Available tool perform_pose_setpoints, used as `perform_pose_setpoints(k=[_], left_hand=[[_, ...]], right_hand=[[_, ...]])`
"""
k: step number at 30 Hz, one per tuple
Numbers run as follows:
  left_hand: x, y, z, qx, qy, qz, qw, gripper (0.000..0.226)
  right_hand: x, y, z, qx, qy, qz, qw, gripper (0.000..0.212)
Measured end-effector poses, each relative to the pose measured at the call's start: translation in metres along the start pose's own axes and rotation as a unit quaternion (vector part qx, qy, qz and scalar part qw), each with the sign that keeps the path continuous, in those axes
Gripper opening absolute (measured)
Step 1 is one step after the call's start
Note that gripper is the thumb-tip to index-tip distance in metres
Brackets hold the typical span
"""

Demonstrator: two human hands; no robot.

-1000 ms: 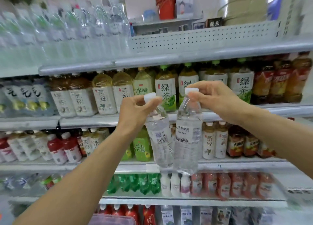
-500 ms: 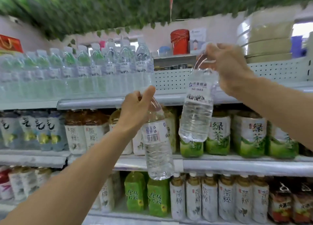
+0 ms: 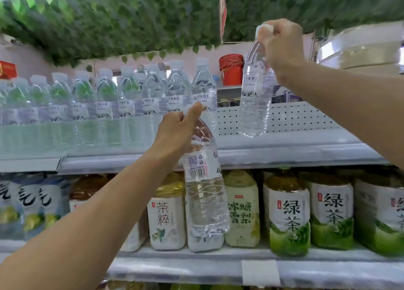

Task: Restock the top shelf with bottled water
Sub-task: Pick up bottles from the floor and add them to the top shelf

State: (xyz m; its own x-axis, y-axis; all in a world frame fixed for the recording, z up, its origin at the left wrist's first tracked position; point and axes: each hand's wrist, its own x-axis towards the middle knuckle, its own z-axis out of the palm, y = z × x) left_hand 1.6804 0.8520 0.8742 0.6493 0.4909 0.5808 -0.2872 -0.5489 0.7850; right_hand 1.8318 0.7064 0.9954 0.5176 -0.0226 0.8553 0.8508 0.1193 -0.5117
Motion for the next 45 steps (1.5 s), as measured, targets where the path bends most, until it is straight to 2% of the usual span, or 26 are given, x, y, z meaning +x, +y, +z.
perform_pose_setpoints(k=[5, 9, 15, 16, 20, 22, 25, 26, 29, 34, 41, 45], left_hand=[[0.013, -0.004, 0.002, -0.040, -0.010, -0.003, 0.999, 0.053], [0.024, -0.002, 0.006, -0.060, -0.011, -0.018, 0.998, 0.052], [0.031, -0.004, 0.013, -0.060, -0.001, -0.015, 0.998, 0.053], [0.031, -0.005, 0.013, -0.057, -0.003, -0.014, 0.998, 0.053], [0.032, -0.010, 0.011, -0.058, 0.014, -0.031, 0.998, 0.053], [0.033, -0.010, 0.011, -0.063, 0.016, -0.037, 0.997, 0.052], [0.035, -0.010, 0.010, -0.055, 0.011, -0.041, 0.998, 0.050], [0.036, -0.011, 0.010, -0.053, 0.014, -0.044, 0.998, 0.050], [0.040, -0.012, 0.009, -0.044, 0.021, -0.054, 0.997, 0.050], [0.042, -0.012, 0.010, -0.031, 0.024, -0.061, 0.997, 0.050], [0.043, -0.013, 0.010, -0.036, 0.019, -0.068, 0.997, 0.047], [0.040, -0.010, 0.011, -0.035, 0.018, -0.064, 0.997, 0.048]], right_hand=[[0.005, 0.029, 0.027, -0.028, -0.080, 0.034, 0.996, 0.022], [0.014, 0.036, 0.031, 0.051, -0.163, 0.117, 0.978, 0.022], [0.010, 0.041, 0.027, 0.051, -0.206, 0.113, 0.971, 0.020], [0.005, 0.045, 0.023, 0.020, -0.230, 0.110, 0.967, 0.023], [-0.036, 0.075, 0.005, -0.128, -0.308, 0.154, 0.930, 0.062], [-0.049, 0.093, 0.001, -0.159, -0.305, 0.165, 0.924, 0.065], [-0.054, 0.096, 0.001, -0.140, -0.308, 0.169, 0.926, 0.025], [-0.051, 0.097, 0.002, -0.136, -0.316, 0.170, 0.923, 0.021], [-0.045, 0.105, 0.012, -0.146, -0.321, 0.181, 0.918, 0.032], [-0.040, 0.118, 0.036, -0.147, -0.316, 0.205, 0.915, 0.038], [-0.038, 0.127, 0.053, -0.147, -0.306, 0.200, 0.919, 0.029], [-0.041, 0.122, 0.050, -0.169, -0.316, 0.214, 0.909, 0.032]])
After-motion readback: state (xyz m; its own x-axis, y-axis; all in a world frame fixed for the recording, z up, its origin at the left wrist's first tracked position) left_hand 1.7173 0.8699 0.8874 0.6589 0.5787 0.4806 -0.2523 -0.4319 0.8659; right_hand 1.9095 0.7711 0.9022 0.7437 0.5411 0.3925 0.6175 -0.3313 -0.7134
